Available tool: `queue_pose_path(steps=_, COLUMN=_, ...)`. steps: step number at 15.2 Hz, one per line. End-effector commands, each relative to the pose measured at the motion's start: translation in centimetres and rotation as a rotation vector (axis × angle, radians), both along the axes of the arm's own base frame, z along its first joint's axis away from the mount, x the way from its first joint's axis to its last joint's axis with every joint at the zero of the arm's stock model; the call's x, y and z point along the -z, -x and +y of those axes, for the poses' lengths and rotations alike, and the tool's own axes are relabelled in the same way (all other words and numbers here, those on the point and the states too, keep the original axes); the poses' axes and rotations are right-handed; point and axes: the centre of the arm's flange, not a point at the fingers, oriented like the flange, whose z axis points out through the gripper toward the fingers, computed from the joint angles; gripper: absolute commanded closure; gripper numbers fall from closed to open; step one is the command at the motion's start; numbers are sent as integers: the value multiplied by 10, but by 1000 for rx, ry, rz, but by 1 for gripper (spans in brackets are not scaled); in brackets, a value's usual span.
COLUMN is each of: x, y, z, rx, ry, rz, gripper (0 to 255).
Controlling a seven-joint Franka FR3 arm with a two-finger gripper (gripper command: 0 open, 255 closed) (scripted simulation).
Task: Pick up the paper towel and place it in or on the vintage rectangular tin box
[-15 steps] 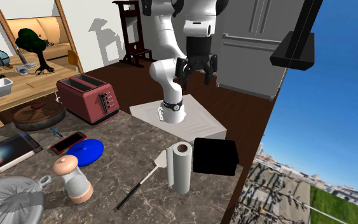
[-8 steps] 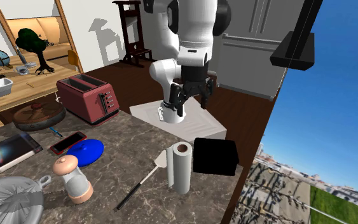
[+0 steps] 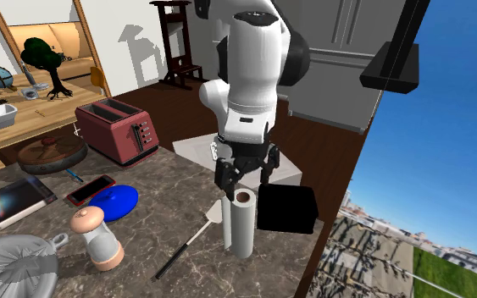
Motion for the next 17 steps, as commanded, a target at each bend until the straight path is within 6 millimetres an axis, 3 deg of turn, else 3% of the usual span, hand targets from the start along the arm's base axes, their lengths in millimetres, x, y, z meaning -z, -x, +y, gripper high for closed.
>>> queue_pose_path(steps=1, x=14, y=-9, z=-6, rx=-3, ry=1, rz=0, gripper=0)
queue_pose_path(steps=8, x=49, y=-11, z=-8, rx=-3, ry=1, rz=0, gripper=0)
queue_pose_path(steps=16, x=49, y=-11, z=-8, rx=-3, ry=1, rz=0, gripper=0)
queue_pose_path(steps=17, x=49, y=-11, z=-8, rx=-3, ry=1, rz=0, gripper=255)
